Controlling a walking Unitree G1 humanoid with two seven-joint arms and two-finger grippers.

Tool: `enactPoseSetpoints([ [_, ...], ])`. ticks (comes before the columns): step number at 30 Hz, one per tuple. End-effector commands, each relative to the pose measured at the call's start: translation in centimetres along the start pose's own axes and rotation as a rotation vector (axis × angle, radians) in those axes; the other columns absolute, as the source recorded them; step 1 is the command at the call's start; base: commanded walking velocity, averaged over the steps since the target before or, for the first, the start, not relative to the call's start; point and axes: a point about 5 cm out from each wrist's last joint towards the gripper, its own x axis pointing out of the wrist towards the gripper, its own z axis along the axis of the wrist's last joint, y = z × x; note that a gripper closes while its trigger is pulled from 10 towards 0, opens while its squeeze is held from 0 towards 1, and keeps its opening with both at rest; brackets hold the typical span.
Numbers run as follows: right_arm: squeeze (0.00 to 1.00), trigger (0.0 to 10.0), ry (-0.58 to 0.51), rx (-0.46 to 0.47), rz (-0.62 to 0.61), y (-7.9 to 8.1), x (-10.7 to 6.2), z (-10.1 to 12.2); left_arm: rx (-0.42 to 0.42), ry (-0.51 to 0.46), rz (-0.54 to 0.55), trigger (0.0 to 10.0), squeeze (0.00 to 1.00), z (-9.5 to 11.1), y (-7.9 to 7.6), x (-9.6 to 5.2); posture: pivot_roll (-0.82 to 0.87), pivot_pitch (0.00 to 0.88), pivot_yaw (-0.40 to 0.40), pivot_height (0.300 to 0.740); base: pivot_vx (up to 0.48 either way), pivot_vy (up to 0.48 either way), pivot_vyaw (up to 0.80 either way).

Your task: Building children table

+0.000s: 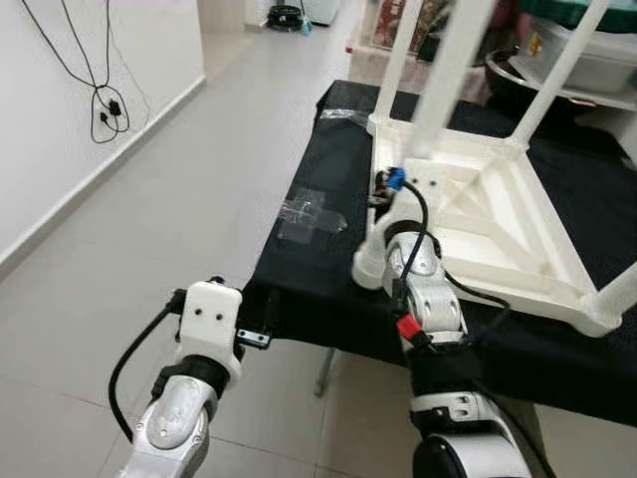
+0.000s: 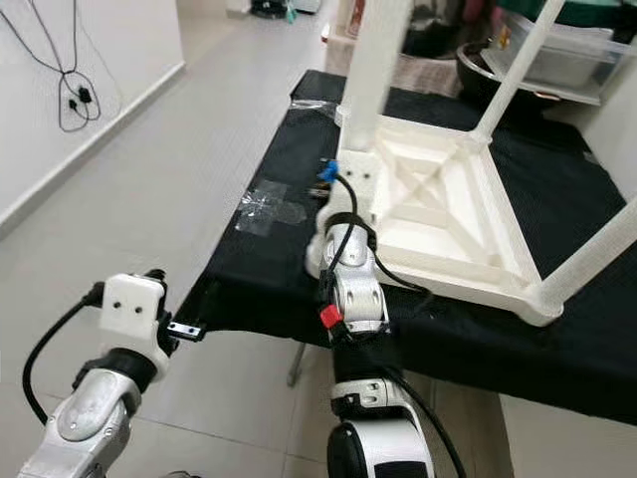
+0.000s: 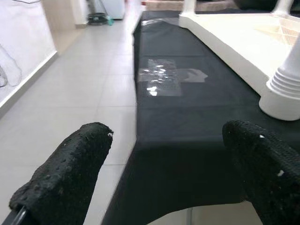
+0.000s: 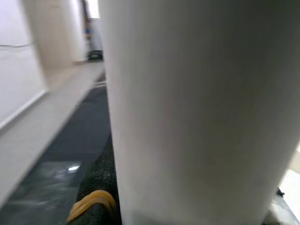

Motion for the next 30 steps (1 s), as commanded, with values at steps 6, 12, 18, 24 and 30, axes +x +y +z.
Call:
enactPoseSetpoints([
  [6,0.05,10.0,0.077,0.116,0.117,5.2,-2.9,-1.6,0.000,0.016,-0.001,10.0,0.00,-0.3,-0.1,-0.2,0.15,0.140,-0.121,0.740,0.000,0.000,0.00],
  [12,1.00,10.0,0.006,0.150,0.216,4.9,-3.2,-0.2,-0.004,0.014,-0.002,10.0,0.00,-0.3,-0.1,-0.1,0.14,0.144,-0.119,0.740,0.000,0.000,0.00],
  [18,0.00,10.0,-0.077,0.106,0.481,1.6,-0.6,1.0,-0.003,0.013,-0.002,10.0,0.00,-0.3,-0.1,0.0,0.14,0.146,-0.118,0.740,0.000,0.000,0.00],
  [24,0.00,10.0,0.121,0.127,1.074,1.0,-0.1,0.6,-0.002,0.013,0.000,10.0,0.00,-0.3,0.0,0.1,0.14,0.147,-0.120,0.740,0.000,0.000,0.00],
  [30,0.00,10.0,0.100,0.126,1.281,1.3,0.8,2.2,-0.002,0.013,0.005,10.0,0.00,-0.3,0.0,0.1,0.15,0.149,-0.124,0.740,0.000,0.000,0.00],
])
